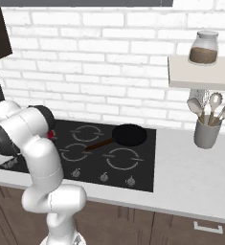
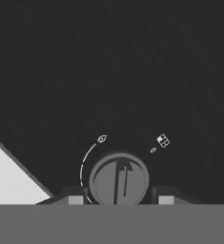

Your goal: Pick the kettle from the counter and place it on a stove burner. Then turn the burner on.

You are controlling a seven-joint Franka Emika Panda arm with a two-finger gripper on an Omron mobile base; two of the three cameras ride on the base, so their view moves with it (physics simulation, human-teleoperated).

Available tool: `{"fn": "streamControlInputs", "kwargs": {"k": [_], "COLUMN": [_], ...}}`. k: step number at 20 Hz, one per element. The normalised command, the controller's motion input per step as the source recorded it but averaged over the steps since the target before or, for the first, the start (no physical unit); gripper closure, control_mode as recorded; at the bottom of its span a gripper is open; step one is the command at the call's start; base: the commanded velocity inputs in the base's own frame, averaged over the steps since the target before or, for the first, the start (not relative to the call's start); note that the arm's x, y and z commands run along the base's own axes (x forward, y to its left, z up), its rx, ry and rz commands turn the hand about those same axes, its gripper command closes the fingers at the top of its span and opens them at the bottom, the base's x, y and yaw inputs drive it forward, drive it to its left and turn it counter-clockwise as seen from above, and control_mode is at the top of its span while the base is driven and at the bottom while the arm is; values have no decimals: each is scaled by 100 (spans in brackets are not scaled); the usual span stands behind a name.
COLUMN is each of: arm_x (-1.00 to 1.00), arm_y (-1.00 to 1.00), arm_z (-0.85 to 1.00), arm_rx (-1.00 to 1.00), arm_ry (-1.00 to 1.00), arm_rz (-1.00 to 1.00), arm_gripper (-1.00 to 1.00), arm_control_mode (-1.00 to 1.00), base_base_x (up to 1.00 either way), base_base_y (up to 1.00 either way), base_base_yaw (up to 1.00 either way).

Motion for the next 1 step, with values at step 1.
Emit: {"fn": "streamControlInputs", "kwargs": {"k": [1], "arm_x": [-7], "arm_y": [-7], "arm_z": [0], "arm_rx": [0], "arm_ry": [0], "arm_rz": [30], "arm_gripper": [100], "arm_control_mode": [-100], "base_base_x": [0], "base_base_y": [0], "base_base_yaw": [0]}}
